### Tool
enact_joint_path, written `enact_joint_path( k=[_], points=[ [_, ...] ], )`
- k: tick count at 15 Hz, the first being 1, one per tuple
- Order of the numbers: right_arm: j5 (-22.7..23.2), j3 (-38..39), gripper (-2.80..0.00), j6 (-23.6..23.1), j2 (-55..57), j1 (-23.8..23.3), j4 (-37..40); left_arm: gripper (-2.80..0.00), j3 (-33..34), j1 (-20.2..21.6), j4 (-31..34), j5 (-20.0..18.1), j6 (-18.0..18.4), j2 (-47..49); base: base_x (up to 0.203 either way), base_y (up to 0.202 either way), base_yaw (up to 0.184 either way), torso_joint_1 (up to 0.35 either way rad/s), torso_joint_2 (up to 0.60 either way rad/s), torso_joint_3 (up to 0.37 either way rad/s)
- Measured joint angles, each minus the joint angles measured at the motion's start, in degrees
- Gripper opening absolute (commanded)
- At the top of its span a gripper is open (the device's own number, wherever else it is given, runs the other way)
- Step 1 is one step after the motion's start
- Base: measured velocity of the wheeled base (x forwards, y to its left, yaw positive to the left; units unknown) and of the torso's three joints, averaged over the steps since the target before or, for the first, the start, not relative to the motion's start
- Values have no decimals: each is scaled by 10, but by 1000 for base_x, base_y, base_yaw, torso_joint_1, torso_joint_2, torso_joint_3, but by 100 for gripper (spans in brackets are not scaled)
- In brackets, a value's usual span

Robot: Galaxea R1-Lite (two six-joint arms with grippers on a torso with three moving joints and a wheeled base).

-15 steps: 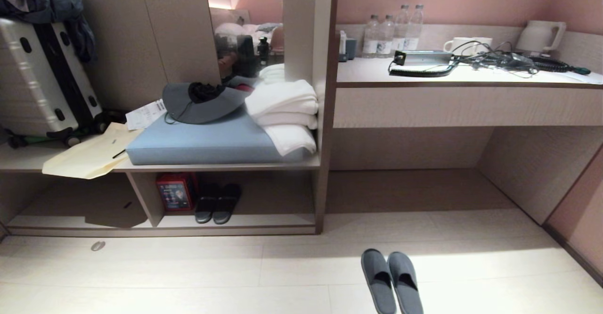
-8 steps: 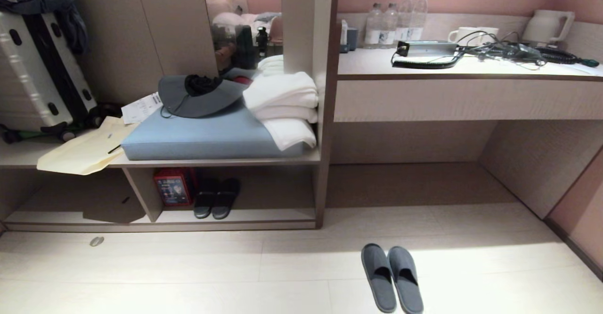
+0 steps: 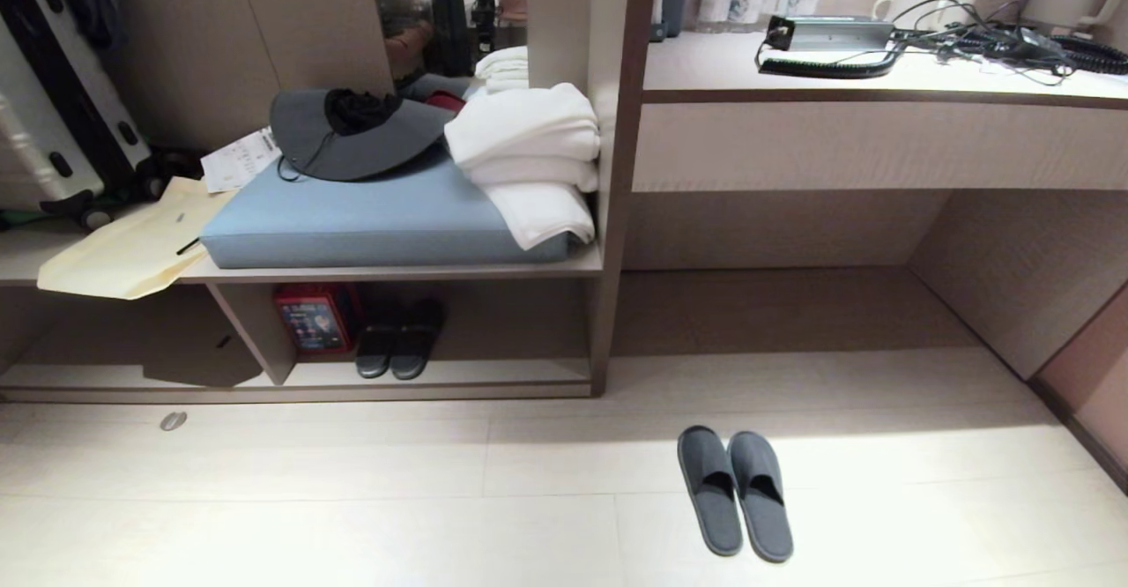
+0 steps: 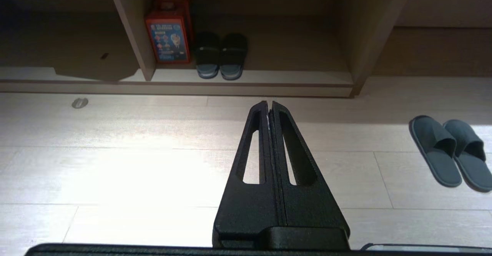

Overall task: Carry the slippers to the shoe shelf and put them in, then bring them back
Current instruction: Pick up the slippers on the floor

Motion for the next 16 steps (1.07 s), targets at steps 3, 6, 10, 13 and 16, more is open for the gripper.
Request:
enact_joint_path(
  k=[3,6,10,13,16],
  points=[
    [0,0,-280,0,0,0,0,-280,0,0,0,0,0,0,0,0,0,5,2,-198],
    [0,0,-280,0,0,0,0,-280,0,0,0,0,0,0,0,0,0,2,1,-197],
    [0,0,-280,0,0,0,0,-280,0,0,1,0,0,0,0,0,0,3,2,-197],
    [0,0,-280,0,0,0,0,-280,0,0,1,0,0,0,0,0,0,5,1,-196],
    [0,0,-280,0,0,0,0,-280,0,0,1,0,0,0,0,0,0,2,3,-196]
  ],
)
